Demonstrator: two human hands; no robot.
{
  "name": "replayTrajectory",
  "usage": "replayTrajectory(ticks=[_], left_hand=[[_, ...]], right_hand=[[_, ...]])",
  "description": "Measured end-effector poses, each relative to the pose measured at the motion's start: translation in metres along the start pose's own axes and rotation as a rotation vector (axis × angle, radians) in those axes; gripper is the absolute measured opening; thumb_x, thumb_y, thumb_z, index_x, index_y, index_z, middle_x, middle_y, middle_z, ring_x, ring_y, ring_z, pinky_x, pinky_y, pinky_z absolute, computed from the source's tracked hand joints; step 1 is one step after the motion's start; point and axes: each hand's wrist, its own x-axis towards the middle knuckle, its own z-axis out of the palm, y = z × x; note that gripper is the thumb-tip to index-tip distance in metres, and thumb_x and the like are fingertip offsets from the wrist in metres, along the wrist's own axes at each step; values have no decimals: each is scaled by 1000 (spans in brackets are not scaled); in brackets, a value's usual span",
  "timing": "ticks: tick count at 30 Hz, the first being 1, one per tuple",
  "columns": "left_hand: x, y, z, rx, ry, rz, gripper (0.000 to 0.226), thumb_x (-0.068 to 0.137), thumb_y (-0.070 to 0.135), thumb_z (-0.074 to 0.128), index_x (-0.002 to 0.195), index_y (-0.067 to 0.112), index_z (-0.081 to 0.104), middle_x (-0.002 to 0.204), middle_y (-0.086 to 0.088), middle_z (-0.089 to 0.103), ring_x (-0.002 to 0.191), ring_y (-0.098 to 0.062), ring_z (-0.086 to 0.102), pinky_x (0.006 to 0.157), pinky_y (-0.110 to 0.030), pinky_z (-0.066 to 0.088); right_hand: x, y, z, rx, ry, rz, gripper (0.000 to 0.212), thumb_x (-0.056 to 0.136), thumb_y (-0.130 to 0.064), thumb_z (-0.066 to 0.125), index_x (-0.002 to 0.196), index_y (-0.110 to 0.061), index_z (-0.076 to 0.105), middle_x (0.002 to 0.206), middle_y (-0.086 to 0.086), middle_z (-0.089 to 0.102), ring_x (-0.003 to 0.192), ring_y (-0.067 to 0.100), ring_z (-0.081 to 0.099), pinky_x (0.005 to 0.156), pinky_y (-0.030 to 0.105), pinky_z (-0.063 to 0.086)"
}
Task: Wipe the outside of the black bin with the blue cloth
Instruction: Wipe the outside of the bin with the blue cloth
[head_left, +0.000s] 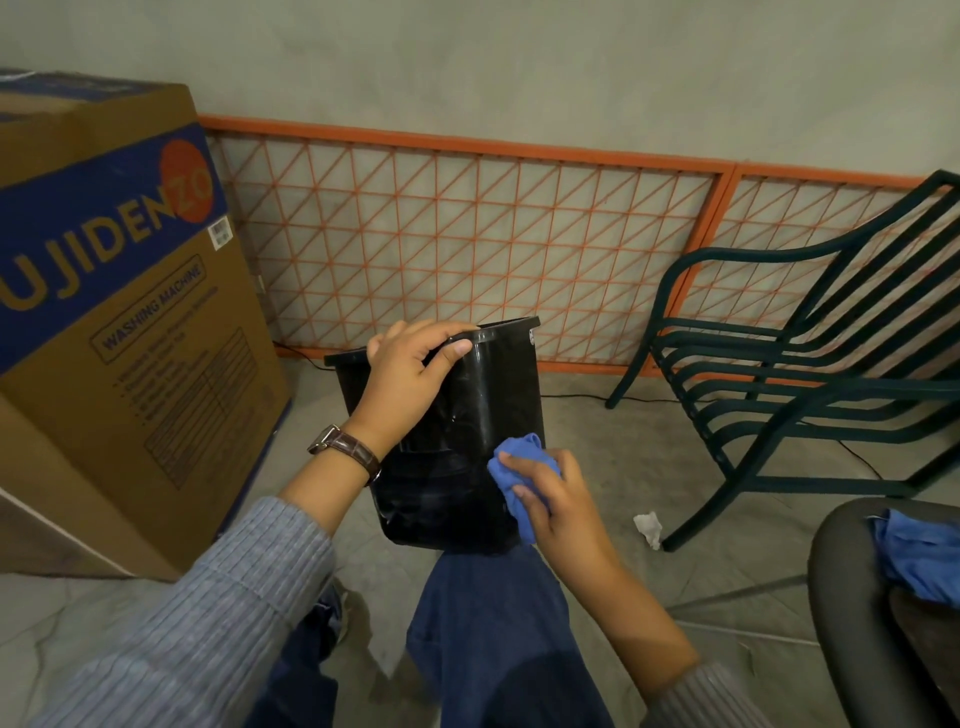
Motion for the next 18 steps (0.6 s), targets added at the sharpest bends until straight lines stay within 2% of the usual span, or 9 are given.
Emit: replayTrajectory(ticks=[3, 9, 14, 18], left_hand=[[1, 2, 1, -3, -27, 5, 20, 94, 35, 47, 107, 36, 62, 92, 27, 52, 99, -9, 42, 82, -27, 15], [1, 4, 2, -6, -29, 25, 21, 93, 36, 47, 109, 37, 61, 97, 25, 53, 100, -9, 41, 86, -29, 16], [3, 2, 2, 2, -24, 10, 21, 93, 32, 49, 109, 33, 63, 95, 25, 52, 98, -8, 41, 86, -29, 16], [2, 1, 2, -16, -22, 18, 21, 91, 39, 47, 107, 37, 61, 97, 25, 54, 100, -8, 42, 86, -30, 16]], right_hand=[[-11, 7, -1, -38, -60, -68, 31, 93, -36, 39, 121, -40, 51, 116, -5, 41, 111, 1, 43, 89, 11, 39], [0, 13, -8, 22, -14, 54, 30, 92, -40, 36, 118, -45, 49, 112, -21, 39, 104, 0, 49, 86, 8, 38], [-15, 11, -9, -86, -134, -98, 29, 92, -38, 41, 118, -37, 54, 116, -8, 41, 104, 6, 48, 85, 13, 42], [-4, 25, -16, -59, -140, 57, 28, 92, -30, 44, 115, -30, 61, 112, 3, 50, 101, 19, 54, 83, 16, 40]])
